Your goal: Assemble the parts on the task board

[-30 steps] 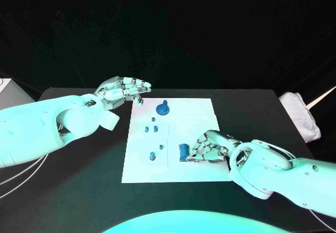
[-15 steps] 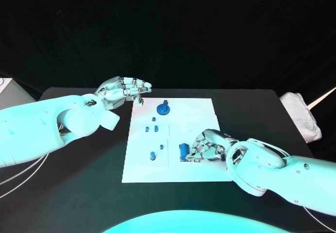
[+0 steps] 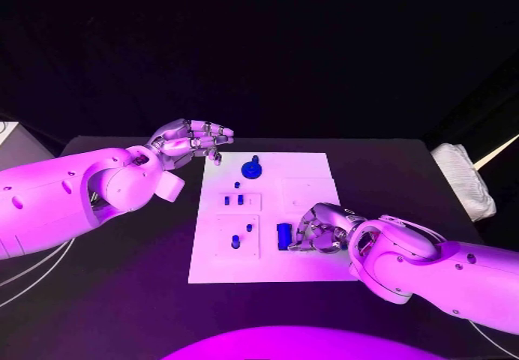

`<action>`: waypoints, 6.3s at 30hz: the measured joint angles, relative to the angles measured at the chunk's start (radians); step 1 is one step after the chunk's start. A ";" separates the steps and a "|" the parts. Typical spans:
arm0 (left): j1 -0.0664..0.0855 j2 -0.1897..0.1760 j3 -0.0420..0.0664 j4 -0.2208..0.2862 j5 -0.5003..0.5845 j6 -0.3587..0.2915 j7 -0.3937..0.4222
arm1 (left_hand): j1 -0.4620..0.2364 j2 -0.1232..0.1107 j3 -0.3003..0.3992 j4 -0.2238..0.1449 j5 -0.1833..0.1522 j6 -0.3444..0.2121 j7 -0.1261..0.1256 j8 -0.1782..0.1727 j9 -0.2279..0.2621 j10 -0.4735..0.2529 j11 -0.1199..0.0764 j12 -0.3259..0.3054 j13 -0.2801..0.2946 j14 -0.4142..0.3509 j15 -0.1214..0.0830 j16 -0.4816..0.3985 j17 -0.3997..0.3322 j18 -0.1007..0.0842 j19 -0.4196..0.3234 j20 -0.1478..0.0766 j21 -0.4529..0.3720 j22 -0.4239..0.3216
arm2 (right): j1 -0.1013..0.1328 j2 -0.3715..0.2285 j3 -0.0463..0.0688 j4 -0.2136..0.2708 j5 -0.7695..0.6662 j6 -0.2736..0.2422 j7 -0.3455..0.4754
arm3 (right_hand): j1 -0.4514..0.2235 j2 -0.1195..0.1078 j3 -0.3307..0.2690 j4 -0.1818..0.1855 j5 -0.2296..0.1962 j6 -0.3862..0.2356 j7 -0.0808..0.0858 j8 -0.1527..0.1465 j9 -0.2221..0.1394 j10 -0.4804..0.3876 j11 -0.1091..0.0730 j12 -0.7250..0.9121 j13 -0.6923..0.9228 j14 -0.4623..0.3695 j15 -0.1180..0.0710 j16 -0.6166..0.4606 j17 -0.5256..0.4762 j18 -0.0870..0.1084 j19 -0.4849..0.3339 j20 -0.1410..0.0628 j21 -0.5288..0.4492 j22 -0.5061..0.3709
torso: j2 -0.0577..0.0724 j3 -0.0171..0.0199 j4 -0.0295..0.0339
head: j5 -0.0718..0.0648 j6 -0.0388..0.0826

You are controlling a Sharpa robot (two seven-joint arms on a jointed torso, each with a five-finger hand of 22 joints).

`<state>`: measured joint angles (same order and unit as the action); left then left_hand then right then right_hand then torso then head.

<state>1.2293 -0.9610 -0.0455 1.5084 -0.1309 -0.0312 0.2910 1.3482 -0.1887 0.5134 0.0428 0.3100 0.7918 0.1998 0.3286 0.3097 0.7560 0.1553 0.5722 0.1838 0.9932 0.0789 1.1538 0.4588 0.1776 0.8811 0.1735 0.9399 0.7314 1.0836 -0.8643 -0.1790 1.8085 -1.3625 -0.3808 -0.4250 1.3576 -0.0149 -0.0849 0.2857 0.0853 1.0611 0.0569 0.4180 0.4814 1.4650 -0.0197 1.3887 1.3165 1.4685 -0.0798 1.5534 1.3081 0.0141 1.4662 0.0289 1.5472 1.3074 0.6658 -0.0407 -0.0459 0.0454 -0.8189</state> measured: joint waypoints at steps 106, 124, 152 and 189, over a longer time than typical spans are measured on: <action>-0.001 -0.010 -0.001 0.011 -0.001 0.005 0.000 | 0.004 0.004 0.003 -0.003 0.000 -0.002 0.002 0.000 0.000 -0.004 0.004 0.008 -0.002 0.000 0.000 0.004 -0.003 0.000 0.000 0.000 -0.004 -0.001 | -0.030 -0.160 -0.005 -0.045 -0.121 -0.067 -0.066 | 0.070 -0.114 0.149 -0.020 0.036 -0.011 0.014 -0.045 -0.032 0.000 0.018 -0.069 -0.006 -0.004 0.014 -0.012 0.000 0.000 0.000 0.010 -0.058 0.001 | 0.002 0.0009 0.0026 | -0.030 -0.008; -0.001 -0.013 -0.001 0.012 -0.001 0.007 -0.001 | 0.004 0.004 0.005 0.000 0.000 -0.002 0.002 0.000 0.000 -0.004 0.004 0.012 -0.002 0.000 0.000 0.004 -0.003 0.000 0.000 0.000 -0.004 0.000 | -0.033 -0.143 -0.004 -0.013 -0.190 -0.054 -0.107 | 0.116 -0.197 0.398 -0.008 0.267 -0.007 0.011 -0.061 -0.060 0.000 0.018 -0.084 -0.008 -0.004 0.013 -0.012 0.000 0.000 0.000 0.010 -0.050 0.000 | 0.002 0.0006 0.0023 | -0.028 -0.007; -0.001 -0.007 -0.001 0.014 -0.001 0.008 -0.002 | 0.004 0.004 0.005 0.000 0.000 -0.002 0.002 0.000 0.000 -0.004 0.004 0.012 -0.003 0.000 0.000 0.004 -0.004 0.000 0.000 0.000 -0.004 0.000 | 0.017 -0.088 -0.009 0.066 -0.025 -0.139 -0.133 | -0.068 -0.219 0.489 -0.004 0.254 0.002 0.001 -0.027 -0.030 0.000 0.011 -0.045 -0.009 -0.004 0.006 0.000 -0.001 0.000 0.000 0.003 -0.008 0.000 | 0.002 0.0000 0.0023 | -0.032 -0.008; -0.001 -0.010 -0.001 0.018 -0.001 0.015 -0.008 | 0.004 0.004 0.005 0.000 0.000 -0.002 0.002 0.000 0.000 -0.004 0.004 0.015 -0.003 0.000 0.000 0.004 -0.005 0.000 0.000 0.000 -0.004 0.000 | -0.021 0.004 -0.009 -0.013 0.112 -0.156 -0.150 | -0.198 -0.194 0.492 -0.001 0.185 0.012 -0.008 -0.017 -0.022 0.000 0.004 -0.010 -0.009 0.000 0.003 0.005 -0.001 0.000 -0.004 0.000 0.011 0.001 | 0.002 0.0006 0.0017 | -0.028 -0.016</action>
<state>1.2283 -0.9712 -0.0463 1.5267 -0.1321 -0.0162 0.2830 1.3522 -0.1847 0.5189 0.0428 0.3099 0.7901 0.2017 0.3286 0.3095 0.7525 0.1589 0.5877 0.1804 0.9933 0.0788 1.1577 0.4542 0.1775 0.8810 0.1734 0.9362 0.7312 1.0624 -0.8604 -0.1882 1.7957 -1.2500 -0.5363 -0.5745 1.1593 -0.2092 0.4074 0.2847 0.2707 1.0732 0.0489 0.4013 0.4599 1.4650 -0.0160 1.3784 1.3076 1.4684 -0.0771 1.5580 1.3073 0.0142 1.4626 0.0287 1.5587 1.3080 0.6677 -0.0402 -0.0442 0.0173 -0.8350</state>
